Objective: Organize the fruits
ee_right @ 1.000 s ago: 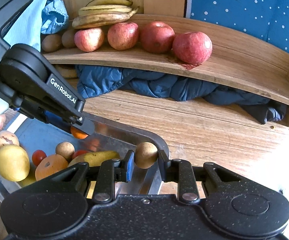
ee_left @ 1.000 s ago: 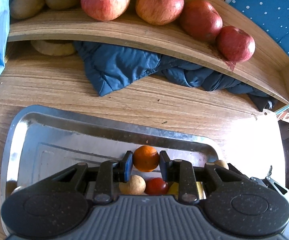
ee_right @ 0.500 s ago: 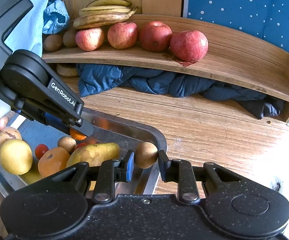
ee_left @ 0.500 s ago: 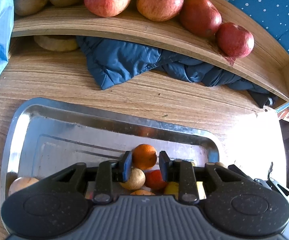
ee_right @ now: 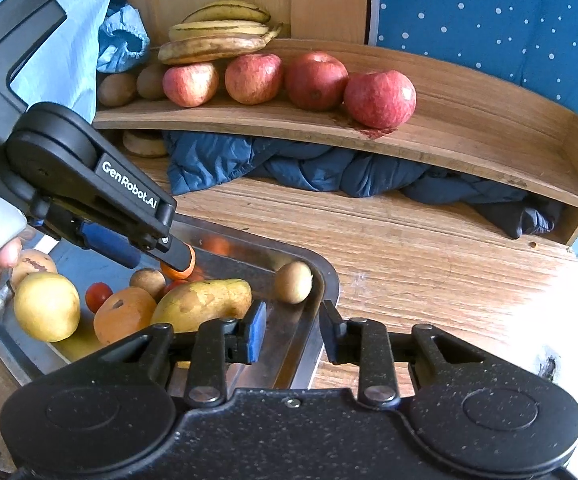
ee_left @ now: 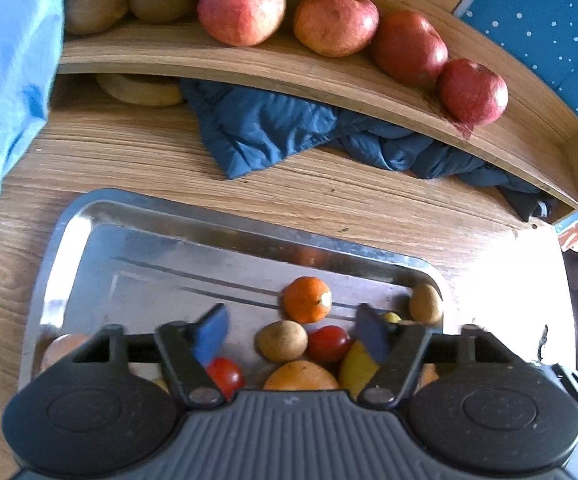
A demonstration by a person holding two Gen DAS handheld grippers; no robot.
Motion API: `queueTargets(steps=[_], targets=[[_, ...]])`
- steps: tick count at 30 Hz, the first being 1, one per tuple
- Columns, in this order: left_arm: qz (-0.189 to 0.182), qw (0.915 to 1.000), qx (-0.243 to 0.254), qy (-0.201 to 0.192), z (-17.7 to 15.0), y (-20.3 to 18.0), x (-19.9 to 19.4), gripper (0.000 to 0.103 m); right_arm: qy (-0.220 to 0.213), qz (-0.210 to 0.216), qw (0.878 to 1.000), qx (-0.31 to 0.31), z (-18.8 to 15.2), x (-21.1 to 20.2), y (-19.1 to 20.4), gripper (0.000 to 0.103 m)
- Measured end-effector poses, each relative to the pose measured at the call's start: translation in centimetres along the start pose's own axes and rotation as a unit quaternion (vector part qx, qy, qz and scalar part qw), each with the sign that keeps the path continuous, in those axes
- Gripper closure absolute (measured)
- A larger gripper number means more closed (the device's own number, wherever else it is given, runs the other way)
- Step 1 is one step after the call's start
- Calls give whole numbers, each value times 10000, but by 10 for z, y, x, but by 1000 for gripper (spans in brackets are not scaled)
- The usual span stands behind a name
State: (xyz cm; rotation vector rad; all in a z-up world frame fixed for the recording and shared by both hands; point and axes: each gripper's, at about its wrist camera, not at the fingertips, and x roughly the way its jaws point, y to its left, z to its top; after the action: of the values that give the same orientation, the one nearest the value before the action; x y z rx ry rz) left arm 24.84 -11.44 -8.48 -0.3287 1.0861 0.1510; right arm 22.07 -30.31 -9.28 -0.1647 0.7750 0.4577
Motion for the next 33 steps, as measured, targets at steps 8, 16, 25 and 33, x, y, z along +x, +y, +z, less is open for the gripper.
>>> queueTargets(steps=[8,16,25,33], targets=[[151,9994,9,-316,-5,5,-23,6,-244,-163,9995,130,1,-17,-2,46],[50,9987,140,-486,-20,9,-37,1,-528,-135,9981,297,2,-35,-5,17],[299,9971,47,-695,-40,20,-48,1,-679,-279,9964,431,-6,-49,-9,5],[393,9933,76,-1085,-60,24,-60,1,-742,-211,9953,583,-13,-59,-11,1]])
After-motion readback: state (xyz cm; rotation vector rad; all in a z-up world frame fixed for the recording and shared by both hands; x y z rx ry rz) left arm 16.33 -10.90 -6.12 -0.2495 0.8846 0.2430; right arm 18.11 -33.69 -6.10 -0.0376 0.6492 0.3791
